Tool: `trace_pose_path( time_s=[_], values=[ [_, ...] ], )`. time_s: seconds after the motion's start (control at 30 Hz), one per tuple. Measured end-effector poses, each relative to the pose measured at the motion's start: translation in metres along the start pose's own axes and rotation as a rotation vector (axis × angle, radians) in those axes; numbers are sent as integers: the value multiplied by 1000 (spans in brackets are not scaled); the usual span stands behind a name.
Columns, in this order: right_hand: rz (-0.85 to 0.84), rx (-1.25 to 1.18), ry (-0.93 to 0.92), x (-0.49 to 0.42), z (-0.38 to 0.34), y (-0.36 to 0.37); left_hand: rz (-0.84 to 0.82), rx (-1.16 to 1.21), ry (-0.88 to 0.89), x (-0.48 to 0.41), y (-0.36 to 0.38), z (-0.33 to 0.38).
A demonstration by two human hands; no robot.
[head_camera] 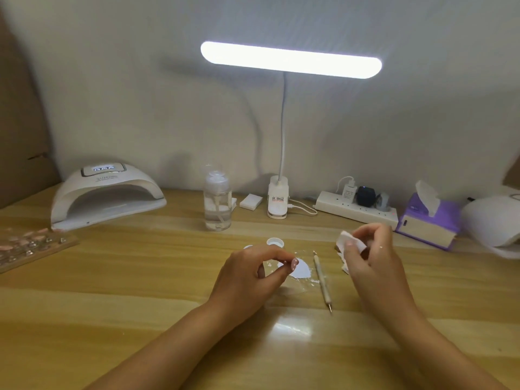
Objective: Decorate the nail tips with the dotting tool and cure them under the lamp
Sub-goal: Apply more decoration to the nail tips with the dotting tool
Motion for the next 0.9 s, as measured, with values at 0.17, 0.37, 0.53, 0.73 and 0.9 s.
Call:
trace_pose_path(
  time_s=[0.17,0.37,0.53,0.73,0.9],
  values=[
    [-170,302,-98,-41,9,9,-20,20,-25,-1,1,-3],
    [-387,414,-48,-74,16,24,-47,42,-74,-1,1,-5],
    [-242,207,-177,-30,-15,25,-58,24,-99,-2,1,-6],
    [-273,234,-169,25,-28,12,-80,-60,-62,1,2,-1],
    [-296,420,-62,26,-7,-22,-116,-52,-104,1,3,-4]
  ],
)
Point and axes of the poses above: each hand's wrist, its own x-axis away from the middle knuckle, its own y-axis out of the palm, z = x × y, the point moved 2 cm from there along -x, towards the middle knuckle, and after that the axes turned 14 degrees about -y, right-handed, at the moved point
